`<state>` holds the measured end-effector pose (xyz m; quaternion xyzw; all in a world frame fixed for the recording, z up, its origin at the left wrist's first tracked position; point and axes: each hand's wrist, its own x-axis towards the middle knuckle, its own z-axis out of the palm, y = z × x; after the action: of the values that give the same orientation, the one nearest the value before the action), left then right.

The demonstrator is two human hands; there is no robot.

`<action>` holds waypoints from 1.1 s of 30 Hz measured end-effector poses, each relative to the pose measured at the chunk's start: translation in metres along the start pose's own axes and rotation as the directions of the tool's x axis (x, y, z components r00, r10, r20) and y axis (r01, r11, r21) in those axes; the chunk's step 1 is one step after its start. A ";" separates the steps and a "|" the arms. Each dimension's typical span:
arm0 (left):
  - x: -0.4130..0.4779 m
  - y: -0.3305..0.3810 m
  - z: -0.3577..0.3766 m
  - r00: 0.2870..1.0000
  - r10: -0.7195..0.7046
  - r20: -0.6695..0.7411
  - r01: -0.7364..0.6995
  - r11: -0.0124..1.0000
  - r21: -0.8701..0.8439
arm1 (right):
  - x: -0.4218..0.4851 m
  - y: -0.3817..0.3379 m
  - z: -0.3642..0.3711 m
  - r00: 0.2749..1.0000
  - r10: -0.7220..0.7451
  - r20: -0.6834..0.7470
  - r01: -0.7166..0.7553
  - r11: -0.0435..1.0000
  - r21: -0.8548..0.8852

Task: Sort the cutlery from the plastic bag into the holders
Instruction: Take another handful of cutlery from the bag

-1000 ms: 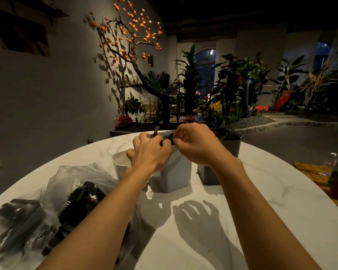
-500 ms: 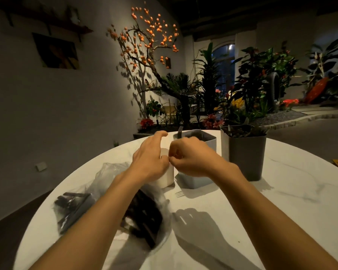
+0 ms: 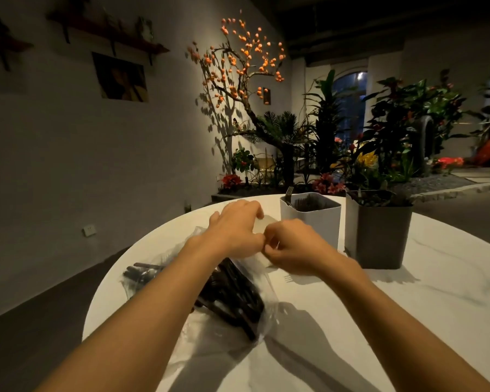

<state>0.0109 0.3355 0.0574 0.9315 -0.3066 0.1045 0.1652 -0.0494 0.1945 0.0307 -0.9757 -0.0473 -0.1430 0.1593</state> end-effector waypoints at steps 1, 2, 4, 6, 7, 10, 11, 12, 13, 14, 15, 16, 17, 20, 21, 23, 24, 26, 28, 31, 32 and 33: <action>-0.005 -0.004 -0.007 0.999 -0.004 0.039 0.002 0.999 0.040 | -0.003 -0.009 0.003 0.999 -0.017 0.037 0.017 1.000 0.013; -0.012 -0.008 -0.012 0.996 -0.020 0.088 0.013 0.996 0.086 | -0.006 -0.017 0.007 0.996 -0.032 0.077 0.031 0.999 0.012; -0.025 -0.021 -0.020 0.983 -0.083 0.161 0.057 0.985 0.162 | -0.011 -0.031 0.021 0.989 -0.057 0.137 0.055 0.998 0.019; -0.040 -0.037 -0.022 0.971 -0.150 0.188 0.108 0.971 0.215 | -0.016 -0.043 0.041 0.975 -0.066 0.211 0.058 0.997 0.044; -0.047 -0.044 -0.021 0.965 -0.177 0.191 0.130 0.963 0.235 | -0.019 -0.047 0.051 0.965 -0.056 0.257 0.050 0.998 0.030; -0.071 -0.063 -0.018 0.949 -0.239 0.206 0.179 0.945 0.273 | -0.025 -0.052 0.076 0.948 -0.012 0.317 0.046 0.994 -0.097; -0.079 -0.068 -0.016 0.943 -0.252 0.216 0.185 0.939 0.289 | -0.026 -0.052 0.081 0.953 -0.004 0.302 0.045 0.991 -0.127; -0.086 -0.073 -0.012 0.939 -0.260 0.224 0.187 0.935 0.302 | -0.026 -0.052 0.084 0.959 0.006 0.282 0.035 0.990 -0.139; -0.093 -0.079 -0.008 0.938 -0.263 0.224 0.189 0.933 0.306 | -0.026 -0.052 0.087 0.963 0.023 0.267 0.014 0.991 -0.135; -0.099 -0.084 -0.003 0.940 -0.264 0.215 0.194 0.934 0.300 | -0.026 -0.053 0.088 0.965 0.044 0.258 -0.012 0.992 -0.125; -0.104 -0.090 0.003 0.944 -0.263 0.200 0.201 0.938 0.284 | -0.025 -0.054 0.091 0.967 0.069 0.244 -0.041 0.992 -0.121; -0.109 -0.095 0.009 0.948 -0.262 0.183 0.211 0.943 0.256 | -0.023 -0.054 0.093 0.971 0.092 0.220 -0.066 0.990 -0.126; -0.112 -0.099 0.016 0.950 -0.264 0.168 0.225 0.949 0.223 | -0.023 -0.055 0.096 0.975 0.113 0.191 -0.088 0.987 -0.135; -0.117 -0.105 0.039 0.946 -0.303 0.114 0.288 0.948 0.132 | -0.020 -0.062 0.102 0.961 0.208 0.181 -0.182 0.972 -0.151; -0.117 -0.105 0.045 0.944 -0.318 0.092 0.309 0.946 0.103 | -0.019 -0.064 0.105 0.950 0.239 0.201 -0.210 0.965 -0.156; -0.118 -0.103 0.056 0.939 -0.339 0.064 0.336 0.940 0.048 | -0.016 -0.069 0.108 0.936 0.273 0.221 -0.238 0.956 -0.174; -0.118 -0.102 0.061 0.939 -0.341 0.051 0.340 0.940 0.024 | -0.014 -0.070 0.110 0.937 0.270 0.221 -0.234 0.956 -0.175; -0.118 -0.100 0.069 0.939 -0.345 0.007 0.345 0.939 -0.010 | -0.011 -0.071 0.113 0.946 0.245 0.211 -0.216 0.964 -0.152; -0.119 -0.100 0.075 0.936 -0.348 -0.049 0.347 0.938 -0.027 | -0.008 -0.070 0.115 0.951 0.245 0.186 -0.221 0.965 -0.142; -0.122 -0.099 0.083 0.935 -0.341 -0.092 0.339 0.940 -0.039 | -0.005 -0.069 0.117 0.944 0.304 0.126 -0.278 0.942 -0.187; -0.124 -0.099 0.085 0.935 -0.339 -0.106 0.337 0.941 -0.038 | -0.003 -0.069 0.118 0.933 0.333 0.134 -0.307 0.934 -0.184; -0.125 -0.098 0.086 0.935 -0.335 -0.120 0.333 0.942 -0.035 | -0.001 -0.070 0.120 0.922 0.355 0.154 -0.328 0.928 -0.174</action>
<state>-0.0204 0.4448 -0.0834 0.9606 -0.1338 0.1305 0.2058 -0.0288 0.2996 -0.0577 -0.9868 0.1200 -0.0261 0.1055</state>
